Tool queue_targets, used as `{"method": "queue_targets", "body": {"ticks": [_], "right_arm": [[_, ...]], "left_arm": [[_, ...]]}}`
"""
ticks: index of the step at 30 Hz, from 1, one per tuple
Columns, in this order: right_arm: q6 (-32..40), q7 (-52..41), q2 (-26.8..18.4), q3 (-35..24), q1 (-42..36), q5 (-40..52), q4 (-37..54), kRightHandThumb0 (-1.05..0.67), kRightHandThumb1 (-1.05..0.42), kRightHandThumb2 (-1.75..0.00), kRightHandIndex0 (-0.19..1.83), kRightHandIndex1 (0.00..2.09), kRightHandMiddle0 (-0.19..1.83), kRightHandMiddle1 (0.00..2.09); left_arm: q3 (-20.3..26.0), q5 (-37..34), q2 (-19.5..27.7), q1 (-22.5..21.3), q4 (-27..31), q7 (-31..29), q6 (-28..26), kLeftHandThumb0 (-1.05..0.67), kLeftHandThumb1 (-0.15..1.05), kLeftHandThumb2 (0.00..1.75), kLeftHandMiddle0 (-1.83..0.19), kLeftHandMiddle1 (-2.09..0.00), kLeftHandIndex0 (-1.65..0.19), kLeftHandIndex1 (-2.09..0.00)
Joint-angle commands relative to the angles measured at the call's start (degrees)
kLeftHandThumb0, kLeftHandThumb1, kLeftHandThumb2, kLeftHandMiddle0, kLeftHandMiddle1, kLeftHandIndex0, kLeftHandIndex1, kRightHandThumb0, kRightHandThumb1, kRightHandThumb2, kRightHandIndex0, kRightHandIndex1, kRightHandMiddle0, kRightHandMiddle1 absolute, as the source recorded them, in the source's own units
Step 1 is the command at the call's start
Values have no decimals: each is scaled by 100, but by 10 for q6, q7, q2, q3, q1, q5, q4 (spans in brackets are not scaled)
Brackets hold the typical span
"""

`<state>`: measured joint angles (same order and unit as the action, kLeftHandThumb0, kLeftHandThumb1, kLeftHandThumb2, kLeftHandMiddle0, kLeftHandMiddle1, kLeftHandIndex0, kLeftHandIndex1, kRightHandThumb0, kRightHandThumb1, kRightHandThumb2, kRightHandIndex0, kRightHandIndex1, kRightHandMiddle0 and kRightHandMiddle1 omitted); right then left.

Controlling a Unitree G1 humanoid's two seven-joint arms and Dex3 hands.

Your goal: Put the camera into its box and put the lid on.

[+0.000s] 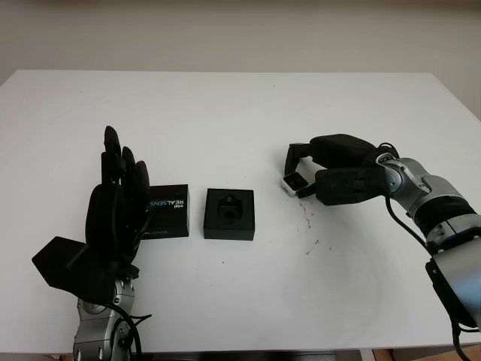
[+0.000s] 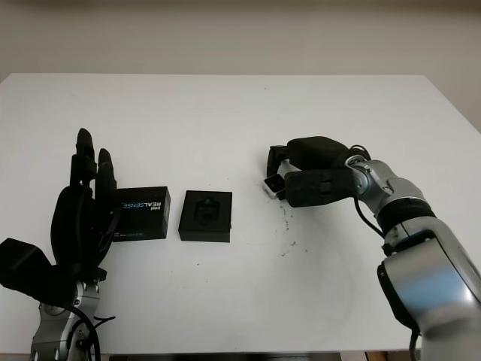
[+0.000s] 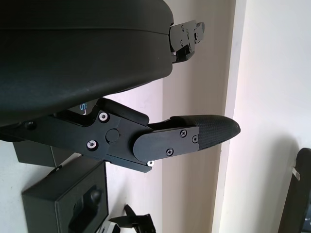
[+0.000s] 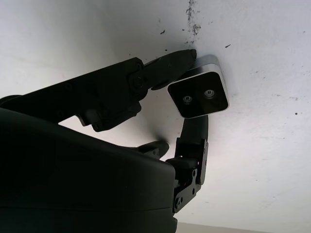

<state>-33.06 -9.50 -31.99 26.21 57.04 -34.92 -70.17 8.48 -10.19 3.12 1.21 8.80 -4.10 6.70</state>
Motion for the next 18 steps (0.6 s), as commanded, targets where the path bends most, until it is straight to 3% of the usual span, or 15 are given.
{"method": "queue_targets", "body": {"ticks": [1,11,18], "right_arm": [[5,-12,7,-9,-14,13,-1,-37,-92,-5,31,8,40,148],[36,-72,20,-86,-31,109,15,-37,-92,-5,32,7,38,157],[53,-115,36,-153,-59,199,72,-40,-92,-6,31,6,35,156]], "left_arm": [[0,-2,-2,5,7,0,3,-66,105,51,19,-1,19,-1],[-2,2,1,3,6,-2,-1,-66,105,53,19,0,19,0],[-2,2,1,0,7,-1,-4,-66,105,51,19,0,19,0]]}}
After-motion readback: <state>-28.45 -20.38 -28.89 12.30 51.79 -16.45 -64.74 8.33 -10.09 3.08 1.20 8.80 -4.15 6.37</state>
